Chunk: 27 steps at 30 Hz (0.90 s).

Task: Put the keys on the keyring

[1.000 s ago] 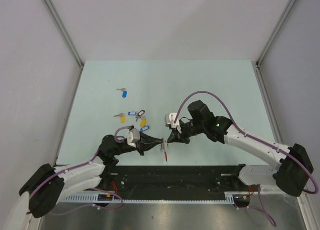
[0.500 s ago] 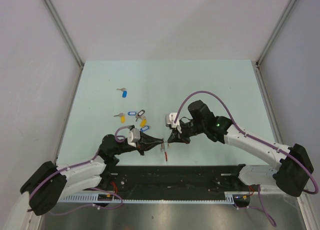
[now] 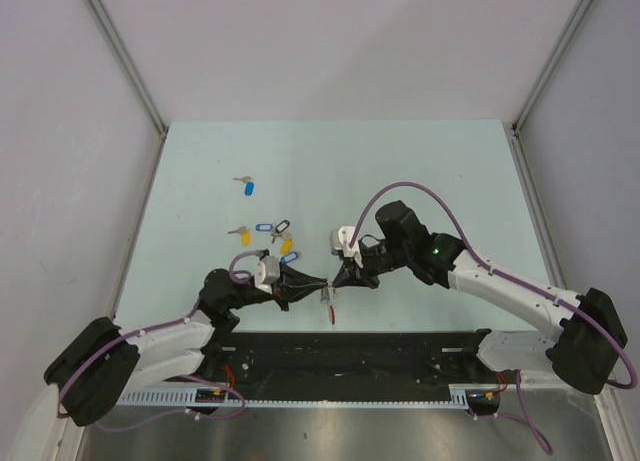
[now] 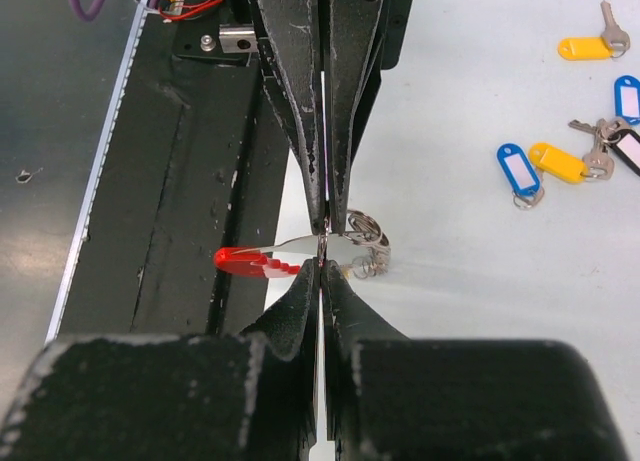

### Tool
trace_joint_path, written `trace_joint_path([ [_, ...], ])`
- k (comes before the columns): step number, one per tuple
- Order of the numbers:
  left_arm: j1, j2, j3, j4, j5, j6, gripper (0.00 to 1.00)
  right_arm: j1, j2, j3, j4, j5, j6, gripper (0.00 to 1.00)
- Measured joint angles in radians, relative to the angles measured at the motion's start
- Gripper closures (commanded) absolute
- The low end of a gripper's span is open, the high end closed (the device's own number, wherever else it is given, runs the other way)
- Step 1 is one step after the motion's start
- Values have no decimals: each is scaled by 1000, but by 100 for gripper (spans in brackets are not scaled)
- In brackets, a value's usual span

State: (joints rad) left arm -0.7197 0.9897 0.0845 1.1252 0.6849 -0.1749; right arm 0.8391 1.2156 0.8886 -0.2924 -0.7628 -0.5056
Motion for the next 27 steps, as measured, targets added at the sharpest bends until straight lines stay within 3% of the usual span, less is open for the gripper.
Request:
trace_joint_path([
  [14, 2, 9, 0, 10, -34, -10, 100, 12, -1, 0, 11, 26, 15, 100],
  [27, 0, -112, 30, -199, -118, 2, 100, 29, -31, 0, 29, 105, 10, 100],
])
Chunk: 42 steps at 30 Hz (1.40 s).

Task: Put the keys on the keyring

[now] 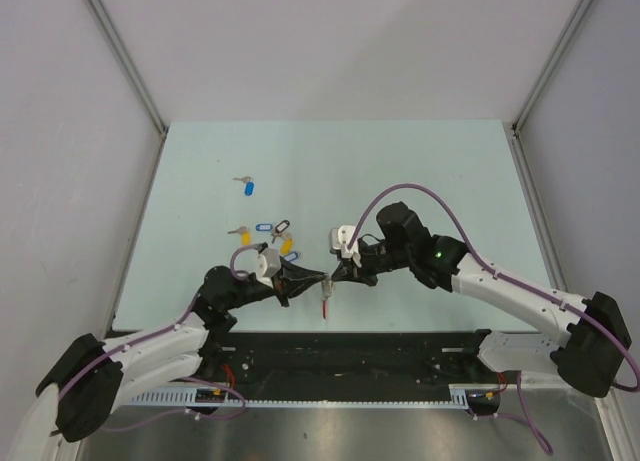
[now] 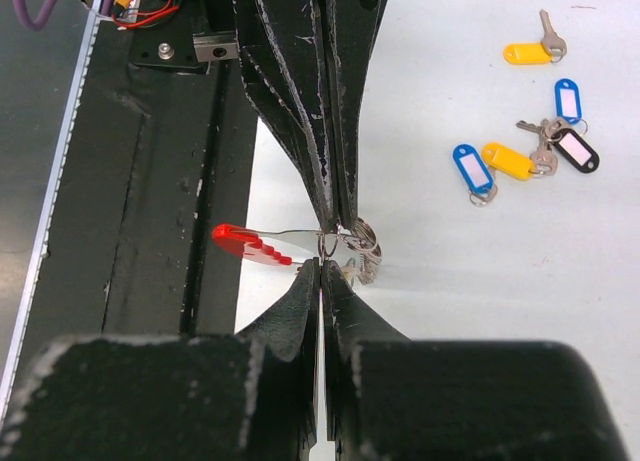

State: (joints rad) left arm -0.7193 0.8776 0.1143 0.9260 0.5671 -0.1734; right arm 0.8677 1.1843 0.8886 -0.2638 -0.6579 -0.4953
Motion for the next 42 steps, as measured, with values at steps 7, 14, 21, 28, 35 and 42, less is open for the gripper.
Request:
trace_joint_path([
  [7, -2, -36, 10, -74, -24, -6, 100, 6, 0, 0, 0, 6, -11, 100],
  [14, -5, -48, 10, -79, -72, -63, 100, 14, 11, 2, 9, 10, -18, 100],
  [21, -11, -55, -35, 0, -143, -133, 100, 22, 40, 6, 40, 11, -13, 100],
  [28, -14, -55, -65, 66, -180, -160, 74, 27, 42, 6, 60, 25, -6, 100],
  [35, -14, -87, -68, 47, -206, -155, 60, 30, 42, 6, 35, 21, -25, 100],
  [42, -5, -156, -67, -18, -200, -86, 48, 30, 45, 28, -85, 16, -68, 100],
])
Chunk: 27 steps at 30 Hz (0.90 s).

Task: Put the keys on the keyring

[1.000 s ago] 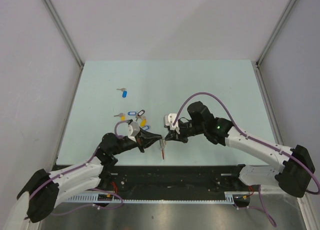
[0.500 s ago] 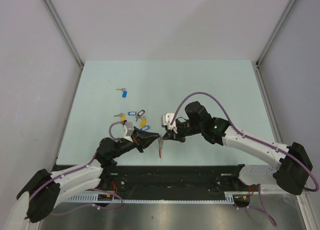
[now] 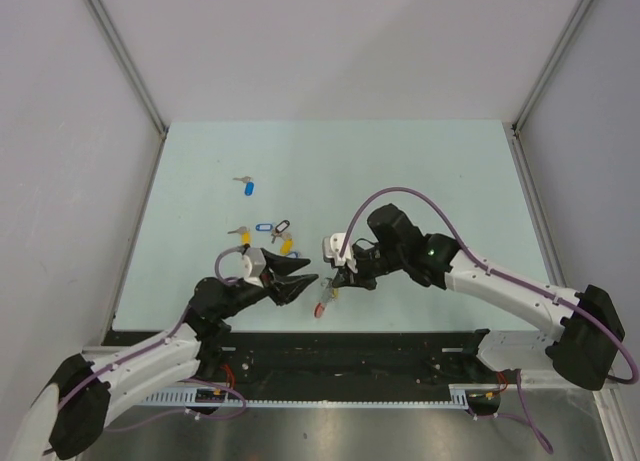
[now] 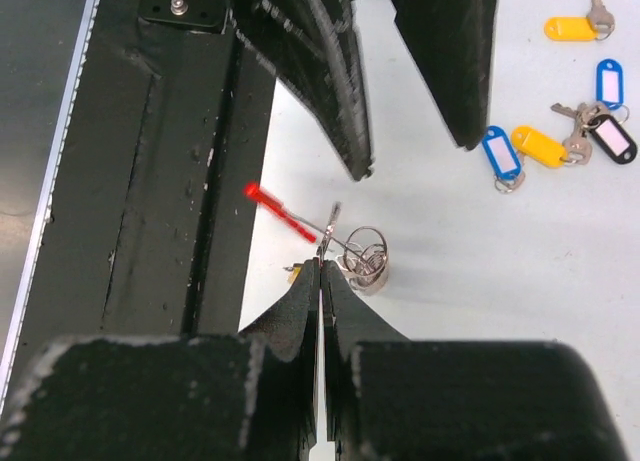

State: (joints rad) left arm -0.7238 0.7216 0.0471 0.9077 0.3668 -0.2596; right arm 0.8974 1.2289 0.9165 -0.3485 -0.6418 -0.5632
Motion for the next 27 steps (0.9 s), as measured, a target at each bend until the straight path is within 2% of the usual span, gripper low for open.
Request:
trace_joint_path([
  [5, 5, -21, 29, -113, 71, 82, 44, 0, 4, 49, -60, 6, -34, 100],
  [13, 5, 65, 92, -168, 226, 155, 42, 0, 23, 111, -137, 11, -71, 100],
  [18, 5, 89, 109, -187, 272, 164, 51, 0, 27, 114, -167, 19, -81, 100],
  [27, -2, 113, 147, -232, 272, 164, 61, 0, 37, 122, -179, 26, -88, 100],
])
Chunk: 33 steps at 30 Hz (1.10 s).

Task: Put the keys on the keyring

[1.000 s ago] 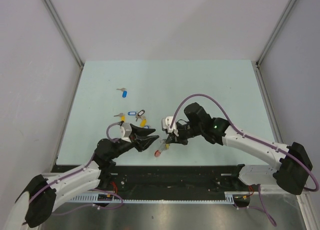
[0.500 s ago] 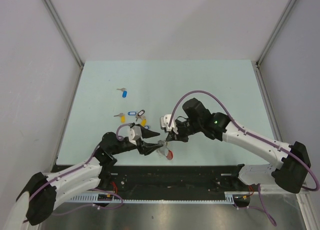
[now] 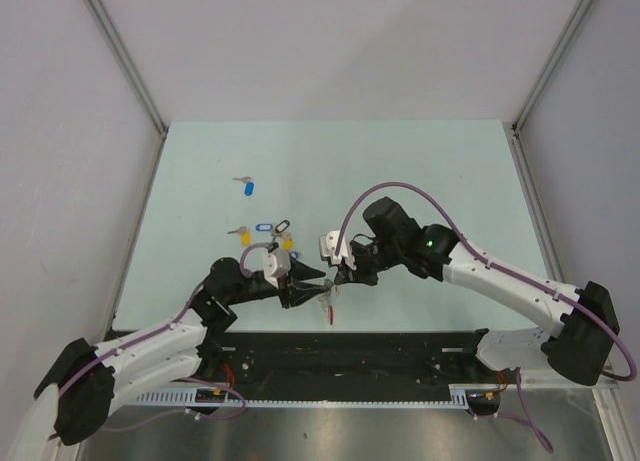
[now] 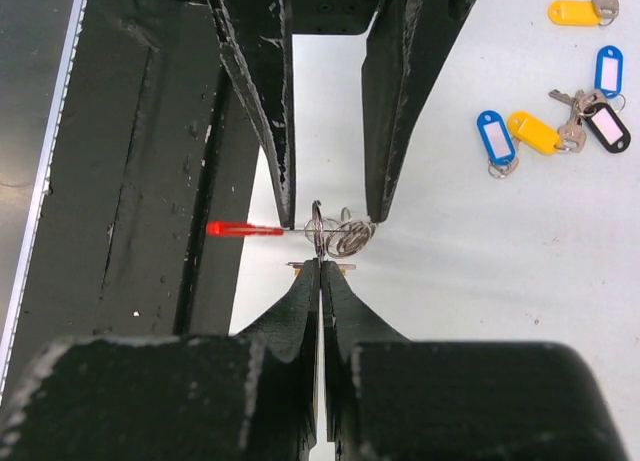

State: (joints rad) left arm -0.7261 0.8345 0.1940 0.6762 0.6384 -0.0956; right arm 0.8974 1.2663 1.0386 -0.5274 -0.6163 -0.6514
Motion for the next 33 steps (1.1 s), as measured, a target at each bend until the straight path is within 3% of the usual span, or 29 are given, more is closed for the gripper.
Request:
trace_joint_path([
  [6, -27, 16, 34, -60, -16, 14, 81, 0, 0, 0, -2, 0, -4, 100],
  [7, -29, 18, 39, -69, -19, 18, 92, 0, 0, 0, -2, 0, -4, 100],
  [9, -34, 18, 48, -87, -29, 23, 100, 0, 0, 0, -3, 1, -5, 100],
  [15, -46, 13, 57, -113, -65, 24, 100, 0, 0, 0, -7, 11, -12, 100],
  [23, -52, -28, 57, -113, -222, -65, 100, -1, 0, 10, 31, 48, -26, 100],
  [33, -53, -1, 53, 77, -438, -239, 100, -24, 1, 11, 178, 78, -34, 100],
])
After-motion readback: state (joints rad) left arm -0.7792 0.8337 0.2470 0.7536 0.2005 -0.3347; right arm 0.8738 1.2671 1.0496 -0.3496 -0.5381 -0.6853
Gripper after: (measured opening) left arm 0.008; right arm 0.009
